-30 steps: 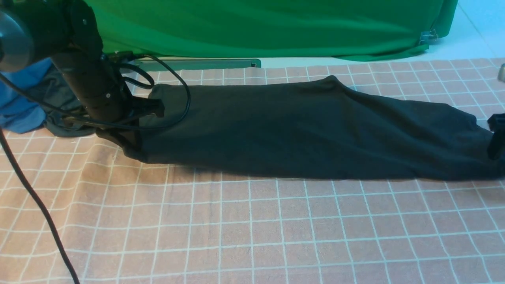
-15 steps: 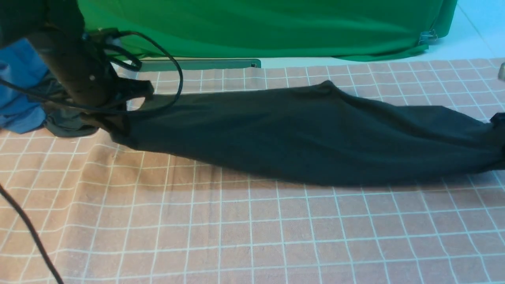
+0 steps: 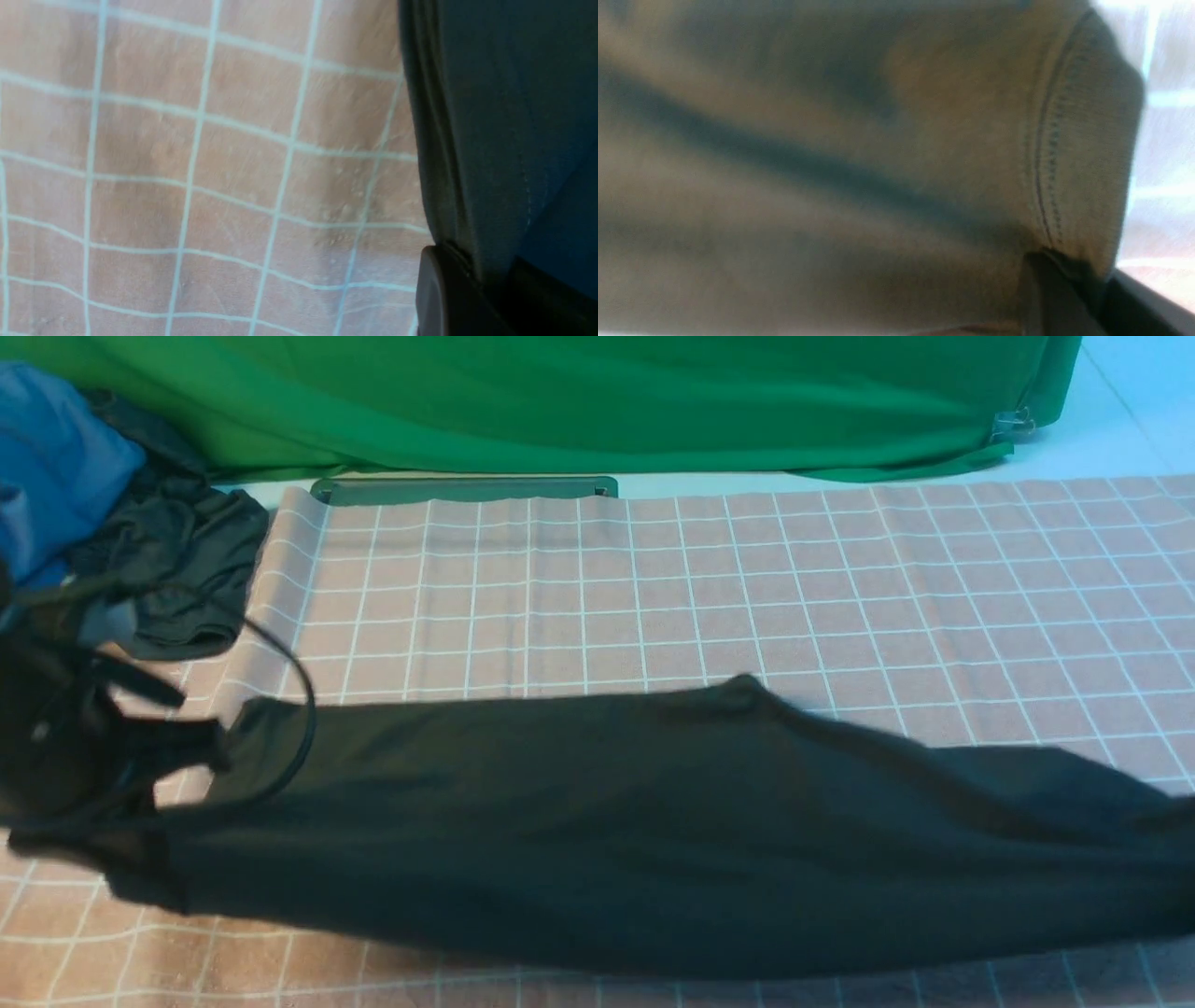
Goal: Fold a long-sleeved shirt over a pink coffee tablecloth.
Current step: 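Pull the folded dark garment lengthwise by its ends to straighten it flat on the table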
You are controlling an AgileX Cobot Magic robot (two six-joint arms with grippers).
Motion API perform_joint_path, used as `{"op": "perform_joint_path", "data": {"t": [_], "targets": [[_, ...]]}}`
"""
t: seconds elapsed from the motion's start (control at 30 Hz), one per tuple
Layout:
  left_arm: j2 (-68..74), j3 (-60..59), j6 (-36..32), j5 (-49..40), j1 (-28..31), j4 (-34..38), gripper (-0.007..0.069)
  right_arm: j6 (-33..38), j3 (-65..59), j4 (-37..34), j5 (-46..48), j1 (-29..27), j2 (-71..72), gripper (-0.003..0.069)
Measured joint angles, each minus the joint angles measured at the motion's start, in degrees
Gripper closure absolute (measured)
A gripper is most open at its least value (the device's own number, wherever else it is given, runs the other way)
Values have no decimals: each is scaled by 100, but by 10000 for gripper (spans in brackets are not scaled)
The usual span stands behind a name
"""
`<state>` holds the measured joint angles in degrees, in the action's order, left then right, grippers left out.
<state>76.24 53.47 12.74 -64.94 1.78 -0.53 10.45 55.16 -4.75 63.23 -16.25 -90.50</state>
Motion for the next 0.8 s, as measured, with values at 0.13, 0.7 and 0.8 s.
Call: {"op": "perform_joint_path", "data": {"t": [0.13,0.7,0.8], "targets": [[-388,-681,0,384,47,6,577,-118,-684,141,-309,0,61,536],[-597,-742,391,778,58,-2,232,-455,-407,-26,-365,20,312,342],[-591,-533,36,952,58,736,331,244,-344,-1089,-760,340,639,547]]}}
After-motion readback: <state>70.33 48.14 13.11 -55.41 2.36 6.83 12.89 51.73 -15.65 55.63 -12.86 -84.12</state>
